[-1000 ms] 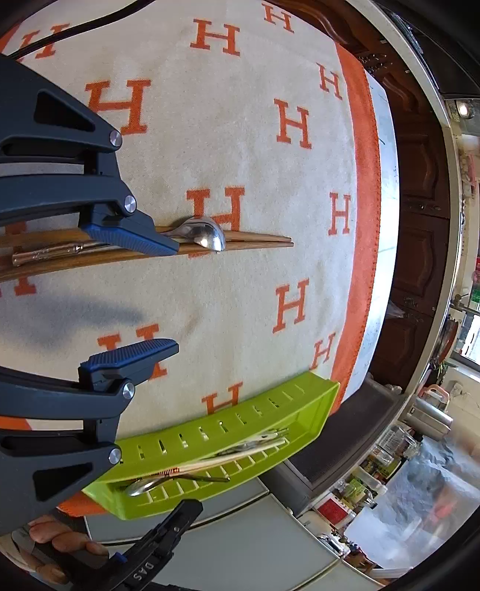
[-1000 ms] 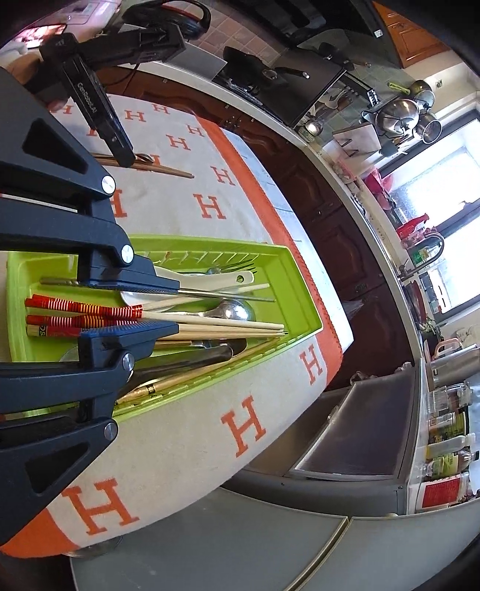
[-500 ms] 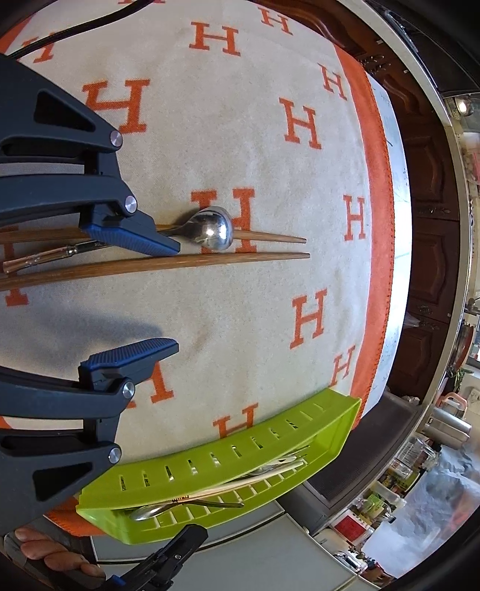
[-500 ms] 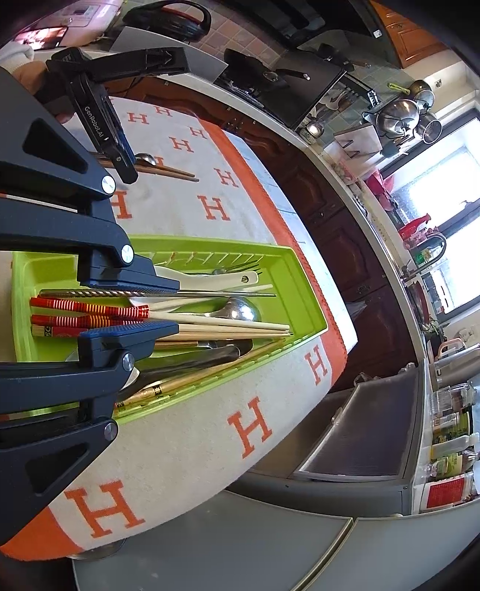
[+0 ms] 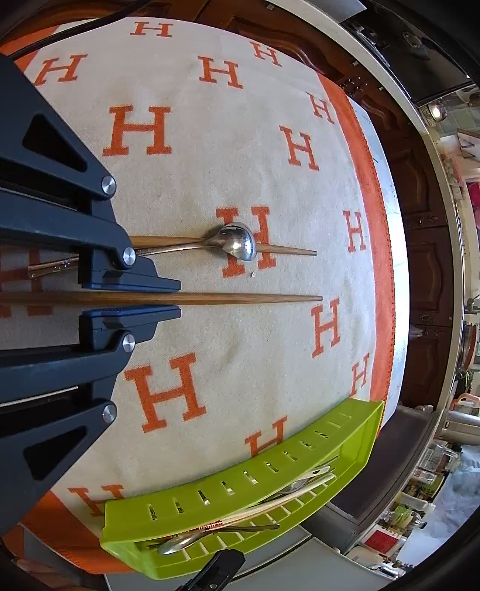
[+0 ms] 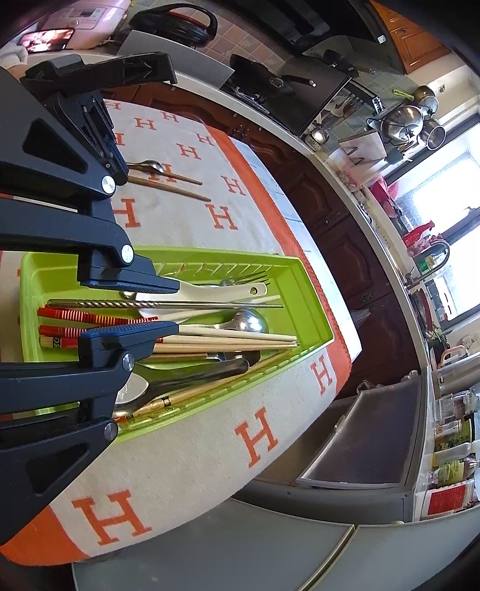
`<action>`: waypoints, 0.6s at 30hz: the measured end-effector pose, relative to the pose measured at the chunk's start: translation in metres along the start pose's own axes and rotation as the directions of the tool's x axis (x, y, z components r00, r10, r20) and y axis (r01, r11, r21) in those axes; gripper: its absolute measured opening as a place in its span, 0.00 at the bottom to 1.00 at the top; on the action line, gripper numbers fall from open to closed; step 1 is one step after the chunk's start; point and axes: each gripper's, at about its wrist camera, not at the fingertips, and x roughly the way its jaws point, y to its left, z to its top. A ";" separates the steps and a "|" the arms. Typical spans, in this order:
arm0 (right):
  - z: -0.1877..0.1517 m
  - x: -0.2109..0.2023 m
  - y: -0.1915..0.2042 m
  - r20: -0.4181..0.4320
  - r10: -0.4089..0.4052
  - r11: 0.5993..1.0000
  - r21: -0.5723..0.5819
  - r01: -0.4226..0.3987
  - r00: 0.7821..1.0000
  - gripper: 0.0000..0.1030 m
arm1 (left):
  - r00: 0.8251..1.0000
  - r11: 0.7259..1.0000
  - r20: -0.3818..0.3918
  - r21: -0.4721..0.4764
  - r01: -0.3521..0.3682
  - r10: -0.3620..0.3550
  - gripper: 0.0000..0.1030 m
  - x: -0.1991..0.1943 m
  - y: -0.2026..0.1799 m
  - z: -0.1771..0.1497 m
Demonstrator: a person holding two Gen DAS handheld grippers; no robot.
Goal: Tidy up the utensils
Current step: 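Open the right gripper to drop the steel chopstick in the tray while the left grasps a wooden chopstick, then carry the wooden chopstick into the green tray and open the left gripper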
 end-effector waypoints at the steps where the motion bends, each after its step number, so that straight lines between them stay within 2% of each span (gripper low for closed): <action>1: 0.000 -0.001 0.001 0.002 0.002 1.000 0.000 -0.002 1.000 0.15 | 1.000 1.000 0.006 -0.002 -0.002 0.002 0.04 -0.001 0.000 -0.001; 4: 0.000 -0.004 0.002 0.008 0.006 1.000 0.001 -0.006 1.000 0.15 | 1.000 1.000 0.006 -0.012 -0.001 0.001 0.04 -0.002 -0.002 -0.002; 11: 0.002 -0.016 0.001 0.029 0.018 1.000 -0.003 -0.018 0.999 0.15 | 0.996 0.994 -0.011 -0.073 0.085 -0.086 0.04 -0.014 0.000 0.004; 18: 0.002 -0.024 -0.003 0.033 0.027 1.000 0.012 -0.027 0.999 0.15 | 0.979 0.977 0.020 -0.063 0.206 -0.205 0.04 -0.046 -0.028 0.027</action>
